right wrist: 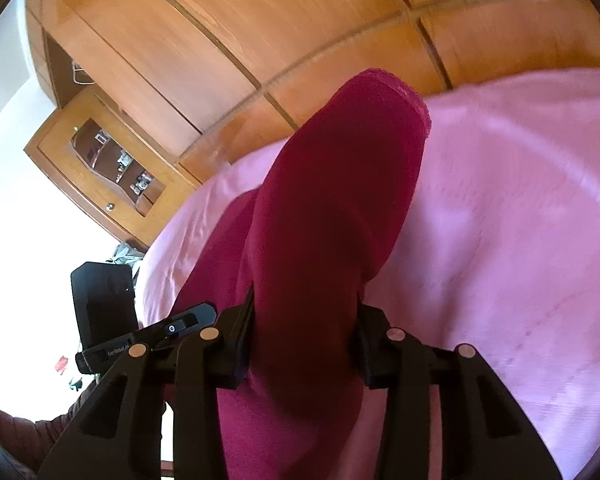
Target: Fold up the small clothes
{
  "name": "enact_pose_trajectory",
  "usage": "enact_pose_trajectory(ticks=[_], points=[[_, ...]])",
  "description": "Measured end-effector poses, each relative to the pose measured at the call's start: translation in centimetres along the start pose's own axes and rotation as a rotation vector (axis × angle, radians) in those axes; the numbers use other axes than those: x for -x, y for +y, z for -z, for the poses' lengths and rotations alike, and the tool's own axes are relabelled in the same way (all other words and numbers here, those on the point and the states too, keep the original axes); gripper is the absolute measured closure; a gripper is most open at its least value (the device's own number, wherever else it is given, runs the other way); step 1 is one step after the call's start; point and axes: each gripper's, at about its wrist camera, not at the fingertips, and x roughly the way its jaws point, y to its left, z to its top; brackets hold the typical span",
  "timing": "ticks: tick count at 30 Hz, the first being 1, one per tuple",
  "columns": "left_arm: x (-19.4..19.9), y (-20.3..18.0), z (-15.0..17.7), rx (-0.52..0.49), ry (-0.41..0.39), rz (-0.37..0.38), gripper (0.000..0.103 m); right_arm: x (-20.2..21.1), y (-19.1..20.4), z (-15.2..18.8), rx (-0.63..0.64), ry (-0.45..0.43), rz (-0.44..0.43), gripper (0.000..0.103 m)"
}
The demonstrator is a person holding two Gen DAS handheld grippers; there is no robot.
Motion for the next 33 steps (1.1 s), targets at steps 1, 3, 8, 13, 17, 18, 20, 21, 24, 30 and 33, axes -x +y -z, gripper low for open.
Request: enact_pose_trajectory(ticks=[1, 3, 8, 13, 17, 18, 20, 21, 24, 30, 33], points=[[-0.4, -0.8, -0.3, -0.013, 0.002, 0.012, 0.07, 1.0, -0.3, -0.1, 0.001, -0.018, 0.007, 0.064], [-1.8, -2.6, -1.0, -0.049, 0.014, 0.034, 0.07, 2.8, -1.2, 0.0, -0.009, -0.047, 0.026, 0.064], [-6.9, -6.9, -3.2, -0.128, 0.066, 0.086, 0.07, 8.0, -5.0, -0.6, -0.046, -0.133, 0.106, 0.064], [-12.5, -11.2, -5.8, -0.195, 0.107, 0.124, 0.07, 12.5, -8.5, -1.9, -0.074, -0.222, 0.195, 0.064], [-17.2, -15.0, -7.4, -0.265, 0.143, 0.15, 0.07, 15.9, -11.1, -2.3, -0.098, -0.28, 0.26, 0.064], [-17.9, -15.7, -7.4, -0.283, 0.152, 0.155, 0.07, 16.8, -12.1, -2.3, -0.109, -0.294, 0.278, 0.064], [-20.0, -17.3, -7.8, -0.317, 0.169, 0.162, 0.07, 17.7, -13.1, -2.1, -0.124, -0.312, 0.308, 0.064], [-20.9, -17.9, -8.0, -0.33, 0.177, 0.163, 0.07, 18.3, -13.8, -2.0, -0.131, -0.319, 0.324, 0.064], [-23.6, -19.0, -7.8, -0.364, 0.205, 0.142, 0.07, 19.0, -16.0, -1.6, -0.161, -0.327, 0.397, 0.064], [-30.8, -18.7, -5.4, -0.444, 0.338, -0.03, 0.069, 16.7, -21.3, 1.3, -0.255, -0.227, 0.529, 0.06], [-32.1, -17.4, -5.0, -0.427, 0.338, -0.067, 0.047, 16.4, -22.9, 2.6, -0.315, -0.231, 0.537, 0.05]])
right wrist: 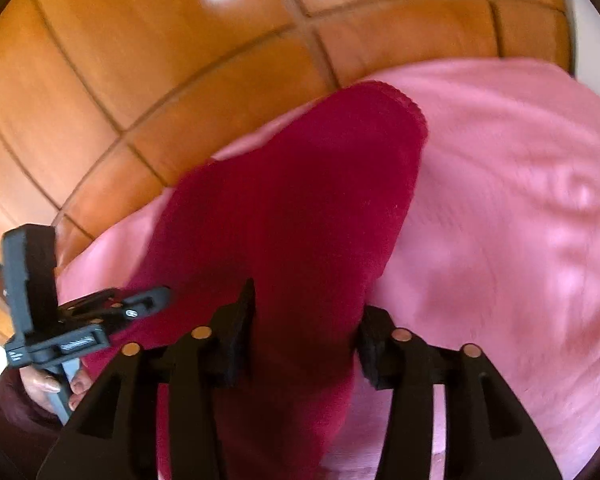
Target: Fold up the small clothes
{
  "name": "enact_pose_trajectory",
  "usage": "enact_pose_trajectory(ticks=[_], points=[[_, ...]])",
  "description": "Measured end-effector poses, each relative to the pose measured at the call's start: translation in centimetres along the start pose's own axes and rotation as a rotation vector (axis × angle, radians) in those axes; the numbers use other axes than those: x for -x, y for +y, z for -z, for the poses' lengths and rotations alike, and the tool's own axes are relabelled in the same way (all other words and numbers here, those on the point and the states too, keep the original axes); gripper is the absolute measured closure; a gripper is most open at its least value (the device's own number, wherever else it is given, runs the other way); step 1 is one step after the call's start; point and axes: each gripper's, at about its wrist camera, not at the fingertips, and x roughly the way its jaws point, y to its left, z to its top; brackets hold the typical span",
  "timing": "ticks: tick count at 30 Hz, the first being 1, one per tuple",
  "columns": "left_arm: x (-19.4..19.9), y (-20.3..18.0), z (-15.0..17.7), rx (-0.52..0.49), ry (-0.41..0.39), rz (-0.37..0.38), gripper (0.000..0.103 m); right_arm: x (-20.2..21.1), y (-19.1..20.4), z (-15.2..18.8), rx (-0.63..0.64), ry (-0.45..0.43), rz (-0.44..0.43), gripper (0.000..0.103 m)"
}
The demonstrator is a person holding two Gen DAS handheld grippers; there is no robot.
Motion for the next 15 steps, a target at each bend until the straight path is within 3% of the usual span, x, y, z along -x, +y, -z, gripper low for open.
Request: enact_pose_trajectory(ticks=[2, 4, 8, 10, 12, 15], points=[[-0.1, 0.4, -0.8, 0.034, 0.006, 0.007, 0.045, 0.2, -0.2, -0.1, -0.006, -0.004, 0.022, 0.042], [0.7, -0.3, -1.0, 0.003, -0.011, -0.035, 0.045, 1.1, 0.3, -0.3, 0.035, -0.016, 0.076, 0.033], [3.5, -2.0, -0.8, -0.029, -0.114, -0.146, 0.045, 4.9, 1.7, -0.5, 0.096, -0.102, 0.142, 0.031], [5.9, -2.4, -0.9, -0.025, -0.196, -0.164, 0.045, 6.3, 3.4, -0.3, 0.114, -0.13, 0.111, 0.037], [7.7, -3.1, -0.5, -0.042, -0.254, -0.155, 0.045, 7.5, 4.8, 0.6, 0.16, -0.134, 0.085, 0.051], [7.8, -4.7, 0.0, -0.076, -0.262, -0.124, 0.052, 7.6, 7.7, 2.6, 0.232, -0.106, 0.061, 0.07]])
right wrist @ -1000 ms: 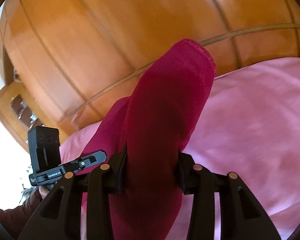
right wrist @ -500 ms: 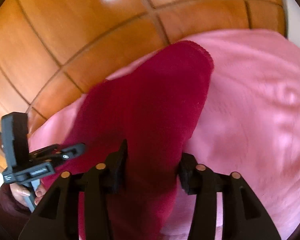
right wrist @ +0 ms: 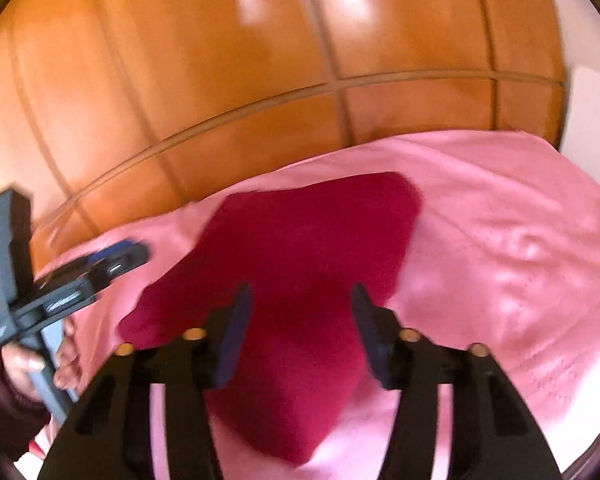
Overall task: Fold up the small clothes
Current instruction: 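Release the folded sweater and open both grippers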
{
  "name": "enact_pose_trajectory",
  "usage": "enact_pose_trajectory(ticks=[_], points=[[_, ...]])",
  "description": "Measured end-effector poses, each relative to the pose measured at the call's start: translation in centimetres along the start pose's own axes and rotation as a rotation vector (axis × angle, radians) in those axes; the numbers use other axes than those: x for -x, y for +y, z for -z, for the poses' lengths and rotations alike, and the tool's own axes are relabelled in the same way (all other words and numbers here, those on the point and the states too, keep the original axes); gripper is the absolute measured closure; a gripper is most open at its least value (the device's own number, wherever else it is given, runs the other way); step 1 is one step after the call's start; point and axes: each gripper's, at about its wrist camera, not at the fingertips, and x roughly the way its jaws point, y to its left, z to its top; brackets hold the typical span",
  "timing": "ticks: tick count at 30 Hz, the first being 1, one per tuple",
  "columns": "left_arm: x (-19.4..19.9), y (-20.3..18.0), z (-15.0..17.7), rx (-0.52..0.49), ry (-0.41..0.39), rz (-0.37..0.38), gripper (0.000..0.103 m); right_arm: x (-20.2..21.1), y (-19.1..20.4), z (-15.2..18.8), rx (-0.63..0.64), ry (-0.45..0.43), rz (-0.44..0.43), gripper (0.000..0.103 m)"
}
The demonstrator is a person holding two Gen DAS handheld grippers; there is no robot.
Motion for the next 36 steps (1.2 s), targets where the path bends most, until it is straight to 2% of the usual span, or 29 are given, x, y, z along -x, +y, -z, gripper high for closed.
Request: enact_pose_trajectory(ticks=[3, 4, 6, 7, 9, 12, 17, 18, 19, 20, 22, 28, 30, 36], points=[[-2.2, -1.3, 1.1, -0.033, 0.059, -0.029, 0.053, -1.9, 2.7, 1.8, 0.061, 0.063, 0.029, 0.073], [-2.8, -1.3, 1.9, -0.037, 0.092, -0.044, 0.058, -2.8, 3.1, 2.8, 0.064, 0.1, 0.056, 0.073], [-5.4, -0.9, 3.3, -0.041, 0.189, -0.085, 0.058, -4.8, 3.2, 4.8, 0.066, 0.154, 0.104, 0.073], [-6.0, -0.6, 4.0, -0.034, 0.198, -0.087, 0.057, -5.7, 3.0, 5.7, 0.048, 0.157, 0.12, 0.072], [-6.2, -0.1, 4.3, -0.006, 0.19, -0.086, 0.056, -6.1, 2.7, 6.0, 0.004, 0.13, 0.119, 0.072], [-5.8, 0.1, 4.0, 0.015, 0.188, -0.091, 0.056, -6.0, 3.2, 6.0, 0.007, 0.127, 0.14, 0.072], [-2.8, -0.6, 3.6, 0.043, 0.134, -0.124, 0.055, -5.2, 3.7, 6.0, 0.014, 0.13, 0.15, 0.07], [-1.9, -0.9, 3.6, 0.044, 0.117, -0.127, 0.05, -4.9, 3.8, 5.9, 0.015, 0.13, 0.151, 0.068], [-1.2, -1.2, 3.8, 0.044, 0.099, -0.135, 0.042, -4.6, 4.0, 5.9, 0.018, 0.127, 0.151, 0.062], [-0.3, -1.5, 3.9, 0.042, 0.075, -0.151, 0.039, -4.4, 4.3, 5.9, 0.017, 0.123, 0.147, 0.053], [1.4, -2.0, 4.1, 0.031, 0.038, -0.157, 0.038, -4.1, 4.9, 6.1, 0.025, 0.119, 0.153, 0.044], [4.5, -3.3, 5.0, 0.027, 0.009, -0.182, 0.037, -3.2, 6.5, 7.1, 0.062, 0.1, 0.207, 0.027], [5.5, -3.6, 5.3, 0.024, -0.009, -0.202, 0.027, -2.8, 6.9, 7.4, 0.069, 0.09, 0.22, 0.023], [8.1, -4.1, 6.1, 0.033, -0.044, -0.234, 0.027, -0.6, 7.3, 7.9, 0.025, 0.046, 0.25, 0.019]])
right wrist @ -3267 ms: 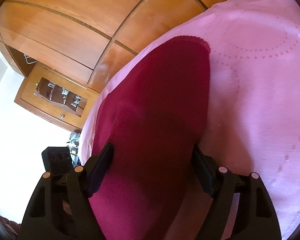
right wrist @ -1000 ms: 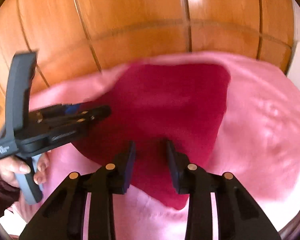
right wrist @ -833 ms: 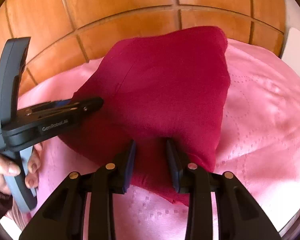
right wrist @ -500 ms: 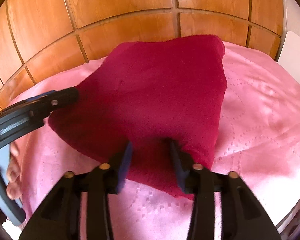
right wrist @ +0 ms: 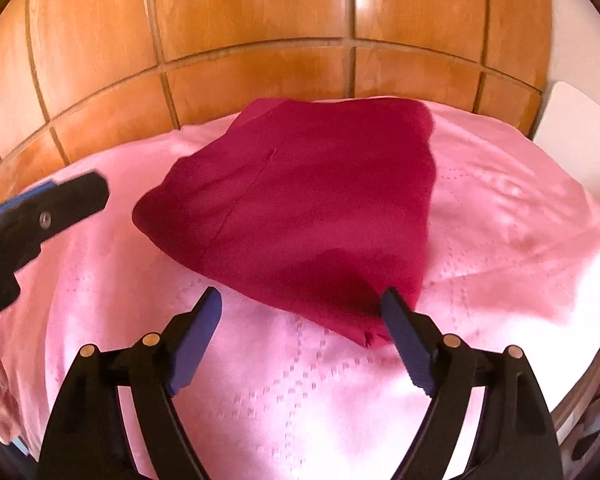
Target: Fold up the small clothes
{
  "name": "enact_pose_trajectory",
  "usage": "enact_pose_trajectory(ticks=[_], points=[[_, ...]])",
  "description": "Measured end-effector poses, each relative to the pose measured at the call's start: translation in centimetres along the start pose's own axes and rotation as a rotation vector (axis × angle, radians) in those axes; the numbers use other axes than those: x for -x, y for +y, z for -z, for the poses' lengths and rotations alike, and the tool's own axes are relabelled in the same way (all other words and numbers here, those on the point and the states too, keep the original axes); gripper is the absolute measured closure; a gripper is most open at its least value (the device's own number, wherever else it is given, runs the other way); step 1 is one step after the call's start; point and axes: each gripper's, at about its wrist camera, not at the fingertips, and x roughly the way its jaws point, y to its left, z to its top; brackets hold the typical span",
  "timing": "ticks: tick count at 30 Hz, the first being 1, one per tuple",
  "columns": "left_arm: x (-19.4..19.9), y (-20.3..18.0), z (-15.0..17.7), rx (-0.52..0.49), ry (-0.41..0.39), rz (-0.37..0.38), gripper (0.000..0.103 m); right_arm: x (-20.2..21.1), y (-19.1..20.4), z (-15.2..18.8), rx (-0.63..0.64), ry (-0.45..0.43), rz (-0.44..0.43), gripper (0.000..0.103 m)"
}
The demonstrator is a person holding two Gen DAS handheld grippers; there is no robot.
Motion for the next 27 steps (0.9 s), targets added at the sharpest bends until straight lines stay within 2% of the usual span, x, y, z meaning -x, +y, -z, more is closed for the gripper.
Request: enact_pose_trajectory(ticks=[6, 10, 15, 18, 21, 27], points=[[1.9, 0.4, 1.0, 0.018, -0.024, -0.041, 0.014, 2.9, -0.1, -0.3, -0.082, -0.076, 0.087, 0.002], [3.4, 1.1, 2.1, 0.051, -0.049, -0.091, 0.005, 4.6, 0.5, 0.0, -0.113, -0.131, 0.147, 0.002], [4.9, 2.6, 3.3, 0.072, -0.065, -0.169, 0.004, 5.9, 0.7, 0.0, -0.131, -0.166, 0.241, 0.002], [5.1, 3.9, 3.6, 0.111, -0.051, -0.204, 0.004, 6.4, 0.7, 0.2, -0.154, -0.173, 0.263, 0.002], [5.4, 4.7, 3.9, 0.136, -0.054, -0.218, 0.004, 6.8, 1.1, 0.4, -0.148, -0.191, 0.294, 0.002], [5.0, 4.7, 4.5, 0.143, -0.026, -0.234, 0.004, 6.8, 1.9, 0.9, -0.117, -0.196, 0.302, 0.002]])
